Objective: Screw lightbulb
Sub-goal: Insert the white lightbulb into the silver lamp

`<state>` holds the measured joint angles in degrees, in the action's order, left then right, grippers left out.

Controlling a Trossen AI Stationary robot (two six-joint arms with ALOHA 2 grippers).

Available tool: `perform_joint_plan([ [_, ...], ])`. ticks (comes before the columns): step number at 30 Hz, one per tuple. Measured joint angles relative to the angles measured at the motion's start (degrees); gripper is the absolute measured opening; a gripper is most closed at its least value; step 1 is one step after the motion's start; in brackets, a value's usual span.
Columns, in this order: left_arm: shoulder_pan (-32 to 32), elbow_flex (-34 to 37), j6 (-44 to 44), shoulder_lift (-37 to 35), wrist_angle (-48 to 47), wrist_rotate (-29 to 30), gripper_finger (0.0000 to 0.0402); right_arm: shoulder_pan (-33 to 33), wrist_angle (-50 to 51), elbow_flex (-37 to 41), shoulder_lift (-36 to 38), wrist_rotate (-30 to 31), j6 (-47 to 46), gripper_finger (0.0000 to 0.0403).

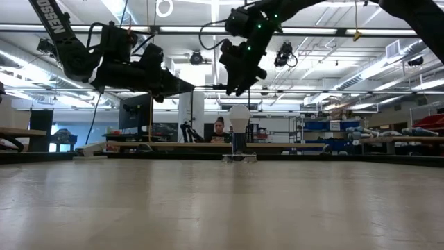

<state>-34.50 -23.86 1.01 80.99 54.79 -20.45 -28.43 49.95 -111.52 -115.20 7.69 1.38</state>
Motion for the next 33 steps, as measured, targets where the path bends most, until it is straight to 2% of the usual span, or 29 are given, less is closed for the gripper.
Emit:
perform_joint_plan([
  [5, -0.02, -2.2, -0.15, -0.02, -7.21, 4.38, 0.0005, -0.19, 0.07, -0.87, 0.0, -0.04, 3.86, 0.0261],
  [8, -0.02, -3.73, 0.31, -0.02, -10.81, 5.95, 0.0005, -0.2, 1.27, -0.25, 0.0, -4.62, 12.91, 0.0258],
  [11, -0.01, -3.78, 0.36, 0.0, -11.03, 6.04, 0.0005, -0.47, 3.26, 1.06, -0.04, -9.23, 23.02, 0.0254],
  [16, -0.01, -3.78, 0.54, 0.0, -10.94, 6.05, 0.0005, -2.43, 2.42, 1.83, 0.02, -10.13, 28.96, 0.0249],
  [25, -0.02, -3.78, 0.87, 0.0, -10.96, 6.06, 0.0005, -6.31, 1.52, 5.71, 0.01, -18.26, 26.11, 0.0246],
  [29, -0.01, -3.78, 0.95, 0.0, -10.98, 6.06, 0.0005, -6.04, -0.48, 7.38, 0.22, -17.62, 24.48, 0.0245],
  [33, -0.02, -3.78, 0.95, 0.0, -10.98, 6.06, 0.0005, -5.82, -2.38, 8.61, 0.38, -15.32, 16.54, 0.0236],
])
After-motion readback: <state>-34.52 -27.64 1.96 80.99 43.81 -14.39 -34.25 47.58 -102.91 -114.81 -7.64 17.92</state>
